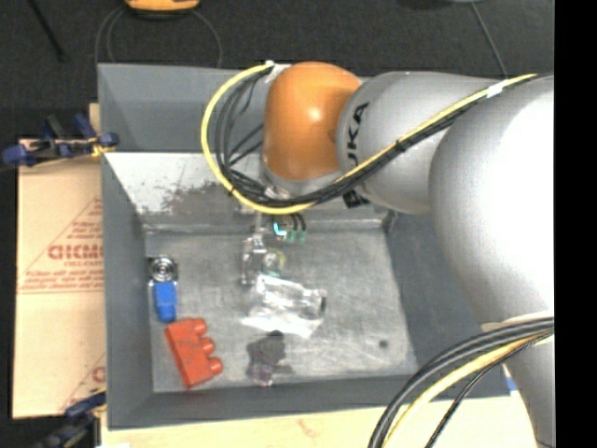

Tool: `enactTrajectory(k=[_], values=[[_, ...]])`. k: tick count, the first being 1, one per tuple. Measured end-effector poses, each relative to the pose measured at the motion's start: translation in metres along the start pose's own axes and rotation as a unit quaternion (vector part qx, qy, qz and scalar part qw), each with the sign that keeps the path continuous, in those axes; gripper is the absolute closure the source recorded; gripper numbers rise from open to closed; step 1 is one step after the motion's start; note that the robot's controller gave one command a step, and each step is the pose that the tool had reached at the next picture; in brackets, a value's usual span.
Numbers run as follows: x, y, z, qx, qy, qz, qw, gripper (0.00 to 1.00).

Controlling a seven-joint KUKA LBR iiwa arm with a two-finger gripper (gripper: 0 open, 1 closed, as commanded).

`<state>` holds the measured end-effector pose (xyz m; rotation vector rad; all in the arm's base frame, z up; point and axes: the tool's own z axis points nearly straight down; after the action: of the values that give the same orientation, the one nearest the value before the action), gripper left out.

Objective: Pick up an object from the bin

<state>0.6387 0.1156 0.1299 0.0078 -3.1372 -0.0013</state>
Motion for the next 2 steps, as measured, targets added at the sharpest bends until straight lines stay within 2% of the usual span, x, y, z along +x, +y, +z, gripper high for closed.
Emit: enactTrajectory(k=[1,2], values=[[0.055,-0.045,0.027,-0.001,-0.0086,-0.098,0.9951,0.00],[0.094,-0.066,-0.013,0.000,-0.0029,0.075,0.9972,0.00]])
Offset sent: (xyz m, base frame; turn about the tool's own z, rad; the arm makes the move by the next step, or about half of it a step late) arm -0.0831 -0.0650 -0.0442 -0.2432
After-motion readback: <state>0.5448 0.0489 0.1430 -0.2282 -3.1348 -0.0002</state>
